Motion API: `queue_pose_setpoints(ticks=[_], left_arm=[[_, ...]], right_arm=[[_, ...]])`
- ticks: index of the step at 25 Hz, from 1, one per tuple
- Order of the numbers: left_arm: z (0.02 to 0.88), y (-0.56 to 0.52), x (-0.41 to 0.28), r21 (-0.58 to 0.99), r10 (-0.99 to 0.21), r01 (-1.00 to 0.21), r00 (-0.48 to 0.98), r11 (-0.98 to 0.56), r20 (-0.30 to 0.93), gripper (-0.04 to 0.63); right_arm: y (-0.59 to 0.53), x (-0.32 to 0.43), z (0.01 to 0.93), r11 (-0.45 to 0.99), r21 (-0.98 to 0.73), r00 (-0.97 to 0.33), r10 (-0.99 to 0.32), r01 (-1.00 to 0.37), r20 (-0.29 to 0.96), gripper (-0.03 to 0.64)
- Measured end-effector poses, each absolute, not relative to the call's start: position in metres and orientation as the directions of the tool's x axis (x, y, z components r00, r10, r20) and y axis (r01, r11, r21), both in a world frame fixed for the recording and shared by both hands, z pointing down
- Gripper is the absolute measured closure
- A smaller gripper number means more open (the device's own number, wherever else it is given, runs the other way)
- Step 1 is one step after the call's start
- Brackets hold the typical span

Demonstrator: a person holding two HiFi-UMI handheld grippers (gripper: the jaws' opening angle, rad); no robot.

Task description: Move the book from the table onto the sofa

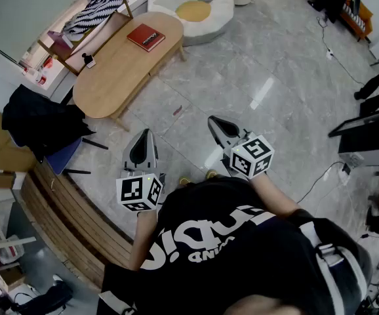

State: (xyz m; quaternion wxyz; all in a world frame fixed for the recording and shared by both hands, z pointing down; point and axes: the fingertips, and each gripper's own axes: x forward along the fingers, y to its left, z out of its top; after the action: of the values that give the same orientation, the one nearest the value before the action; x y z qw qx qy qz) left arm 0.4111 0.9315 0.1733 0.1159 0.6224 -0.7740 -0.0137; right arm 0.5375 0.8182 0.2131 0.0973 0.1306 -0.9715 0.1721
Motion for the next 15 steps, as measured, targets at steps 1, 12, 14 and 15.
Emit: queue_pose_setpoints(ticks=[1,12,14,15], left_arm=[[0.172,0.932,0.410,0.168,-0.967,-0.960,-0.196,0.223,0.160,0.586],[0.176,0.948,0.383,0.180,-0.975,-0.965,-0.163,0.189,0.151,0.586],[0.179,0.951,0.378,0.182,-0.978,-0.969,-0.142,0.169,0.152,0.586],[0.179,0.952,0.375,0.183,-0.979,-0.970,-0.133,0.160,0.152,0.586]], right_arm=[[0.819,0.536,0.213,0.907,-0.305,-0.946,-0.223,-0.290,0.235,0.615],[0.840,0.512,0.209,0.904,-0.290,-0.942,-0.259,-0.314,0.214,0.614],[0.844,0.507,0.212,0.898,-0.286,-0.935,-0.277,-0.334,0.220,0.614],[0.846,0.505,0.213,0.895,-0.286,-0.932,-0.286,-0.343,0.223,0.614]])
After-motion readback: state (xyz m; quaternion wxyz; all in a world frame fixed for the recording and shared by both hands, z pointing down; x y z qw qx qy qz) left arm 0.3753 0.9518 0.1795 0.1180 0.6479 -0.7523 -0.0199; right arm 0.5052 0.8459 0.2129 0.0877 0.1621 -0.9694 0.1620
